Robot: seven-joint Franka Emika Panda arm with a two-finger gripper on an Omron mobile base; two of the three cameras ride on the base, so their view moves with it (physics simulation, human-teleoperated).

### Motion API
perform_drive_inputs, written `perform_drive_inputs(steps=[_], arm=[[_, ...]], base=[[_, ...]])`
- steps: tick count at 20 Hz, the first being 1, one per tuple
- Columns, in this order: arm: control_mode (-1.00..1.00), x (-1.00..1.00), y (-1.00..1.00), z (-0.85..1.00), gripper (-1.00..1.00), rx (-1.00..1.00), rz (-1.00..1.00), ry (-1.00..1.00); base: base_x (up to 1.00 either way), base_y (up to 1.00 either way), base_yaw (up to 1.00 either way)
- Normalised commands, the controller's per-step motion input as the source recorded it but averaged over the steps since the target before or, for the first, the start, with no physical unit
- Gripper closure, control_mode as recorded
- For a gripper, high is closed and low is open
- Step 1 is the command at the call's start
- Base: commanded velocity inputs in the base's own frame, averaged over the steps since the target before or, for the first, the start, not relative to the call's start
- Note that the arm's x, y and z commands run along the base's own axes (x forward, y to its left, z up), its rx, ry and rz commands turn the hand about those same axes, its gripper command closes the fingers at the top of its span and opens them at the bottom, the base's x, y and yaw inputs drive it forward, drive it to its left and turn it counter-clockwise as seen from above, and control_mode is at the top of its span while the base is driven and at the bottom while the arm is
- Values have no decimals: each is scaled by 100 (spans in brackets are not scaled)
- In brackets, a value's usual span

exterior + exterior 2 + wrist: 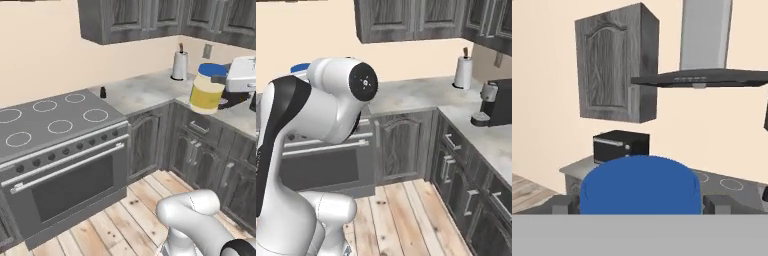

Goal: Collect the paprika, mayonnaise, and shaker from the cabinet and place them next to the stove.

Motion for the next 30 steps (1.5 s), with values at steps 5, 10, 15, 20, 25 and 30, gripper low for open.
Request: perform_drive_inputs(steps=[5, 10, 15, 20, 25, 30], arm=[[100, 0, 0, 0, 100, 0, 0, 0], [100, 0, 0, 0, 100, 0, 0, 0], [100, 0, 0, 0, 100, 0, 0, 0], [100, 0, 0, 0, 100, 0, 0, 0], [100, 0, 0, 0, 100, 0, 0, 0], [100, 0, 0, 0, 100, 0, 0, 0]], base=[[89, -22, 40], [91, -44, 36], [47, -69, 31], [48, -60, 28], [63, -51, 26], [56, -60, 23]])
